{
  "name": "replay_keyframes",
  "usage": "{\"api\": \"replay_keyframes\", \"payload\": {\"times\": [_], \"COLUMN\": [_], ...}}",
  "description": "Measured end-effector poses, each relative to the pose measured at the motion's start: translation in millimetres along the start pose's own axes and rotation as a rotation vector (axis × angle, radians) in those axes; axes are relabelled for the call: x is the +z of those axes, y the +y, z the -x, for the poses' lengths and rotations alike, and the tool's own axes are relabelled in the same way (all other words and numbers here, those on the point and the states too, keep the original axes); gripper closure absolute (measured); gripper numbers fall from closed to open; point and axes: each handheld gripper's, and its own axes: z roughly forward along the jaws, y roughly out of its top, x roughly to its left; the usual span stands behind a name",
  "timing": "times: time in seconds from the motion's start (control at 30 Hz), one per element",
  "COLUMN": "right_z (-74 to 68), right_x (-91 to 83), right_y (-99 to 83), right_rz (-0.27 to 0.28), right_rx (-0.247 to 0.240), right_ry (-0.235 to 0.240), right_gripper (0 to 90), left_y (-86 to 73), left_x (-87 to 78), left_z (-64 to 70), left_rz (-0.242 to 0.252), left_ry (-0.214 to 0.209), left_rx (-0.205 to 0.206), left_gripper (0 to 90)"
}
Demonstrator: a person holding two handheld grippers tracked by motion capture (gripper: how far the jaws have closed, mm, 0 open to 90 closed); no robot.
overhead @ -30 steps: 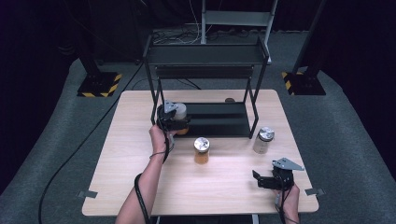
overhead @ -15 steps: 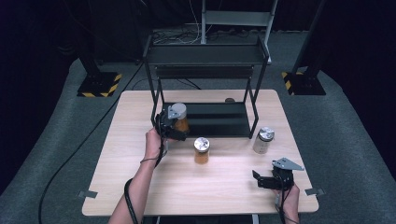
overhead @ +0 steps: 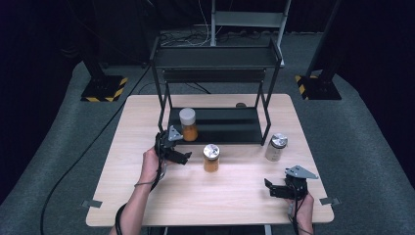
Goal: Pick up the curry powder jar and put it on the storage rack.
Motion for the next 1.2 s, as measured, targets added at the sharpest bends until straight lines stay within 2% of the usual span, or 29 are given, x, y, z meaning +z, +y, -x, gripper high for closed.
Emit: {"api": "replay_keyframes", "payload": {"times": [0.07,0.17,0.2,0.43,0.5,0.8,1.2], "right_z": [0.0,-0.2,-0.2,-0.3,-0.7,-1.2,-0.9], "right_x": [0.1,0.1,0.1,0.6,0.4,1.0,0.9], "right_y": [0.0,0.0,0.0,0.2,0.1,0.4,0.3], "right_rz": [-0.001,-0.001,-0.001,-0.005,-0.005,-0.011,-0.01], "right_rx": [-0.001,-0.002,-0.001,-0.003,-0.005,-0.007,-0.008], "right_ry": [0.0,-0.002,-0.002,-0.003,-0.006,-0.013,-0.003], "right_gripper": [1.1,1.1,1.1,1.1,1.1,1.1,1.1], "left_y": [-12.9,-32.8,-39.9,-83.7,-95.2,-110.4,-110.7], "left_x": [-3.5,-9.0,-11.2,-23.5,-29.0,-42.6,-42.4], "left_z": [1.5,2.8,3.8,10.0,14.7,19.4,19.1], "left_rz": [-0.015,-0.033,-0.034,-0.063,-0.036,-0.019,-0.023], "left_ry": [0.001,-0.029,-0.03,-0.018,-0.002,0.029,0.021], "left_rx": [-0.013,-0.076,-0.082,-0.152,-0.168,-0.192,-0.186], "left_gripper": [0.3,2.1,2.0,1.9,1.5,1.5,0.1]}}
